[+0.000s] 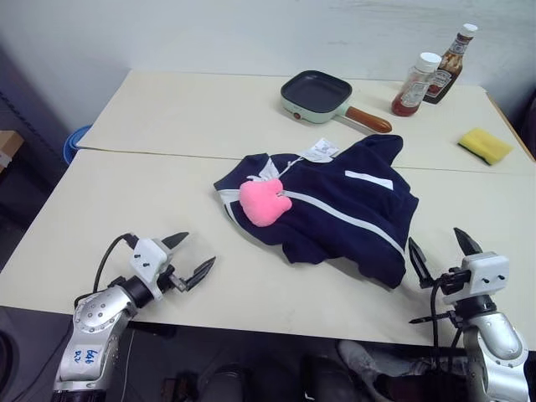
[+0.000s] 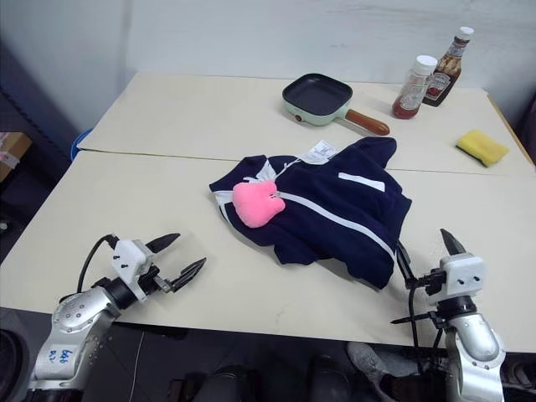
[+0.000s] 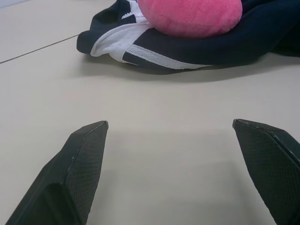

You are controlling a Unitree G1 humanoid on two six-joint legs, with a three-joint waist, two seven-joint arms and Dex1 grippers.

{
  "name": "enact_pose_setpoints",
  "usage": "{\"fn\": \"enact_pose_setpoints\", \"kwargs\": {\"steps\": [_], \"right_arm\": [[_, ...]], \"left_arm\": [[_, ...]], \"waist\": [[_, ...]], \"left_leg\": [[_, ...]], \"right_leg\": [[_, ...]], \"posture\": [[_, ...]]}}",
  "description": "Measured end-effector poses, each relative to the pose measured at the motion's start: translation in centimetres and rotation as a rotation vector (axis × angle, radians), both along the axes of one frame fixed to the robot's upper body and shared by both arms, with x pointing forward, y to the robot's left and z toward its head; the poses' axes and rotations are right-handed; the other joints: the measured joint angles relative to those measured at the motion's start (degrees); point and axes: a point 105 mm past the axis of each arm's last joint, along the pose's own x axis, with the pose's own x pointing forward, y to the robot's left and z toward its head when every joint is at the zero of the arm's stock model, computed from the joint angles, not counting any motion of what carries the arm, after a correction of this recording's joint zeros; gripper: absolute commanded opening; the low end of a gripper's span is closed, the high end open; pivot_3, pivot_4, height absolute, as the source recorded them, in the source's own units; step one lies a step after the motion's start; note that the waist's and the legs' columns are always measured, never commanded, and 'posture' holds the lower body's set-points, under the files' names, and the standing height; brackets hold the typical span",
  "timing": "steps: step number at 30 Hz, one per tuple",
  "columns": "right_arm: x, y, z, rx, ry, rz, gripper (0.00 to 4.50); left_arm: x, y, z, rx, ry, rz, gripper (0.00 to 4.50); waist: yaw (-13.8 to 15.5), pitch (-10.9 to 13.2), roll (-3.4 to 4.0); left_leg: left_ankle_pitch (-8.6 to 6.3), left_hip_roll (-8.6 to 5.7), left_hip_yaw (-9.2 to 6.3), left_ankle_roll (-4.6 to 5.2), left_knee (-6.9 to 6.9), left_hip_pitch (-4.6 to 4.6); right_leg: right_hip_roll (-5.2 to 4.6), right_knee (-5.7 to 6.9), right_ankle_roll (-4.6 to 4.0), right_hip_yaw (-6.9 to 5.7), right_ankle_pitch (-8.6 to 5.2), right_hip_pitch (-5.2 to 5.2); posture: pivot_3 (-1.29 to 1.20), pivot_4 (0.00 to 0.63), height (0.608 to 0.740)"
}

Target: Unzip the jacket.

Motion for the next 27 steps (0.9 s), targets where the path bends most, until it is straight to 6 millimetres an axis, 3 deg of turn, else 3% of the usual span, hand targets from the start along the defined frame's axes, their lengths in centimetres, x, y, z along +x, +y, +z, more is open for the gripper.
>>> {"fn": "enact_pose_setpoints", "kwargs": {"steps": [6, 16, 21, 27], "right_arm": [[-2.2, 0.2, -1.1, -0.034, 0.071, 0.067, 4.46], [-2.9, 0.6, -1.3, -0.032, 0.084, 0.129, 4.46], [-3.2, 1.8, -1.3, -0.033, 0.078, 0.219, 4.46], [-4.2, 4.9, 0.5, -0.033, 0.004, 0.387, 4.46]], "left_arm": [[0.8, 0.6, 1.2, -0.003, -0.051, 0.050, 4.50], [0.2, 0.3, 0.8, -0.063, 0.010, -0.016, 4.50], [-0.1, 0.2, 1.2, -0.055, 0.019, -0.075, 4.50], [0.6, -0.4, 2.7, -0.083, 0.058, -0.170, 4.50]], "waist": [[0.02, 0.00, 0.00], [-0.05, 0.00, 0.00], [-0.01, 0.00, 0.00], [0.09, 0.00, 0.00]], "left_leg": [[-0.01, -0.01, -0.01, 0.02, 0.00, -0.03], [-0.01, 0.01, 0.04, 0.02, 0.00, 0.03], [-0.01, 0.00, 0.03, 0.02, 0.00, 0.03], [0.00, -0.01, -0.01, 0.02, 0.00, 0.02]], "right_leg": [[0.00, -0.04, 0.00, -0.01, 0.00, 0.03], [-0.01, -0.04, 0.00, 0.03, 0.00, 0.02], [-0.01, -0.04, 0.00, 0.03, 0.00, 0.03], [-0.02, -0.01, 0.00, 0.01, 0.00, 0.04]], "posture": [[0.00, 0.150, 0.740], [0.00, 0.150, 0.740], [0.00, 0.150, 0.740], [0.00, 0.150, 0.740]]}}
